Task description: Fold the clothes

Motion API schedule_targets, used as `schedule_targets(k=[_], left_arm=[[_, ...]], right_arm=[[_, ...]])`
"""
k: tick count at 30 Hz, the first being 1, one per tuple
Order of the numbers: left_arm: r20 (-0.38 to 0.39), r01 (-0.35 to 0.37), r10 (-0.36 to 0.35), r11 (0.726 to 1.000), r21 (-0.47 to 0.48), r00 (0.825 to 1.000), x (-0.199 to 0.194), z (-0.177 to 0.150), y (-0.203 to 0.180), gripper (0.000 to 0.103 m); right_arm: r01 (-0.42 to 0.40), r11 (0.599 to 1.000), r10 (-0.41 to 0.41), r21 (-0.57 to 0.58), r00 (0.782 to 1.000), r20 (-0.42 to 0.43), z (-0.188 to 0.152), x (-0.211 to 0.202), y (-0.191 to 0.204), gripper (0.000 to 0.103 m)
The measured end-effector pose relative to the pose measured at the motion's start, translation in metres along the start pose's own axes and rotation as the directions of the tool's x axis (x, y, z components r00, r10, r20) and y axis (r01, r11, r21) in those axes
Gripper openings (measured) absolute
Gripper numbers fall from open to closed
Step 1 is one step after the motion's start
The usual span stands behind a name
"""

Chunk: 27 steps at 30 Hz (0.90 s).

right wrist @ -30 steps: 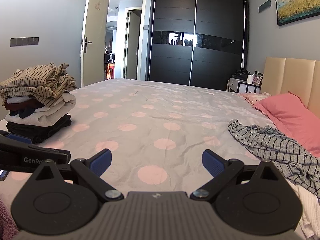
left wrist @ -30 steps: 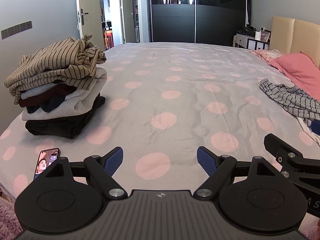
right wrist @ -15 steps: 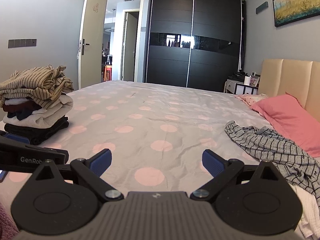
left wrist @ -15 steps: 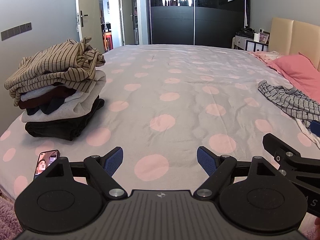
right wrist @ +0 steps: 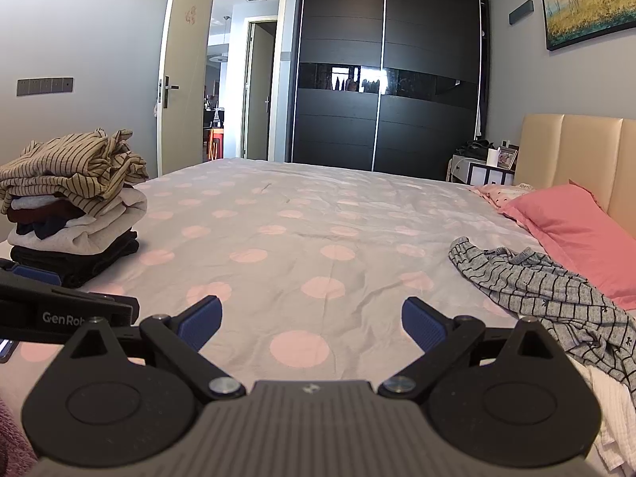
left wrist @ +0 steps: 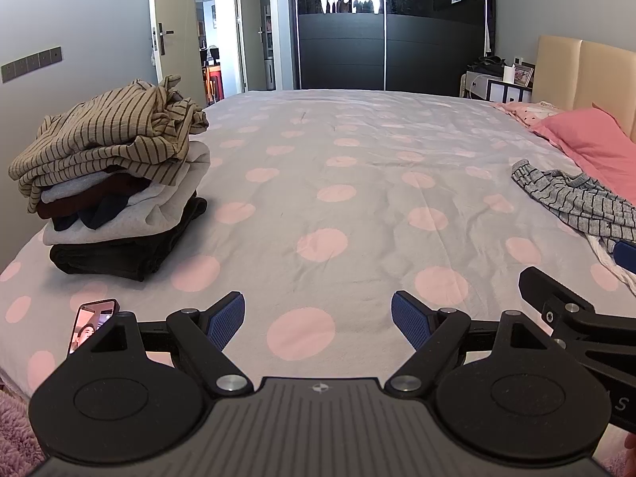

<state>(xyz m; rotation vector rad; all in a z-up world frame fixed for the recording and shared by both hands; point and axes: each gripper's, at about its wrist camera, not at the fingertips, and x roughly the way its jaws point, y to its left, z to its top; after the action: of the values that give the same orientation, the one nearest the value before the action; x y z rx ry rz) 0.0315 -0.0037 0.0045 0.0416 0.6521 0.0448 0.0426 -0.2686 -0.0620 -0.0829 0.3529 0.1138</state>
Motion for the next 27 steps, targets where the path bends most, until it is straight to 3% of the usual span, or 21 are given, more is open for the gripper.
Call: schedule_targets(k=[27], left_arm=[[0.024, -0.011, 0.011, 1.000, 0.022, 1.000, -0.0054, 0.0019, -0.0036, 0.081]], right_arm=[[-0.001, 1.000, 0.001, 0.006, 1.000, 0.007, -0.0007, -0.0014, 0.0005, 0.098]])
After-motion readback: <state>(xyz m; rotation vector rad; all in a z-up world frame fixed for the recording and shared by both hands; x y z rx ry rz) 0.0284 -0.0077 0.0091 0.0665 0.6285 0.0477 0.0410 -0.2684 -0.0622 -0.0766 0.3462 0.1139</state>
